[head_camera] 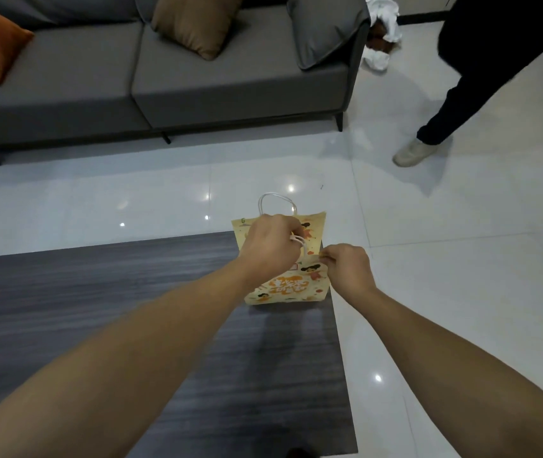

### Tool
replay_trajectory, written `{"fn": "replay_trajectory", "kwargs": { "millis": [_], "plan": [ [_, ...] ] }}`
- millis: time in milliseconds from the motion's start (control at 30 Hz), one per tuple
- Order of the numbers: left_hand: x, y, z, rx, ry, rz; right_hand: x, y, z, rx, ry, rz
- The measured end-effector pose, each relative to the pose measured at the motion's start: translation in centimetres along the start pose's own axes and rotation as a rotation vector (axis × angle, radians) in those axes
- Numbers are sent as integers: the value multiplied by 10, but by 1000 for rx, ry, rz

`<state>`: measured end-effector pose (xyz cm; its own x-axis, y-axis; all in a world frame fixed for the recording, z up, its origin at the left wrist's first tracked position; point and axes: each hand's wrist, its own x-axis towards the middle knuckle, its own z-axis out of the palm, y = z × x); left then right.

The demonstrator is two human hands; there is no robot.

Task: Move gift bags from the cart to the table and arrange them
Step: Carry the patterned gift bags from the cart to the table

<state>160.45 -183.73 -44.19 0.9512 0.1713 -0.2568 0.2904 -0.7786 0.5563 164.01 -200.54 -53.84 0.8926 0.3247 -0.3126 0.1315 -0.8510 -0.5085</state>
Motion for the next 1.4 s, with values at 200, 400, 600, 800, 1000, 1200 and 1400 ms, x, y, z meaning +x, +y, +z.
{"fn": "replay_trajectory", "kwargs": {
  "millis": [200,400,600,800,1000,1200,1400],
  "plan": [
    [2,0,0,-17,-59,-89,-5,-4,0,-44,-37,24],
    [-18,-5,-10,52,-169,-37,-33,-28,-13,-77,-56,91],
    [-57,-19,-41,192,-271,31,-84,-61,-33,-119,-9,120],
    [-111,-7,-101,299,-225,193,-165,-114,-62,-98,156,193],
    [-181,37,-142,338,-148,487,-280,-147,-79,-47,403,287],
    [-278,113,-114,361,-182,828,-432,-126,-87,-30,639,507],
    [-420,183,-45,431,-302,1158,-604,-87,-74,32,845,772]
  ]
}}
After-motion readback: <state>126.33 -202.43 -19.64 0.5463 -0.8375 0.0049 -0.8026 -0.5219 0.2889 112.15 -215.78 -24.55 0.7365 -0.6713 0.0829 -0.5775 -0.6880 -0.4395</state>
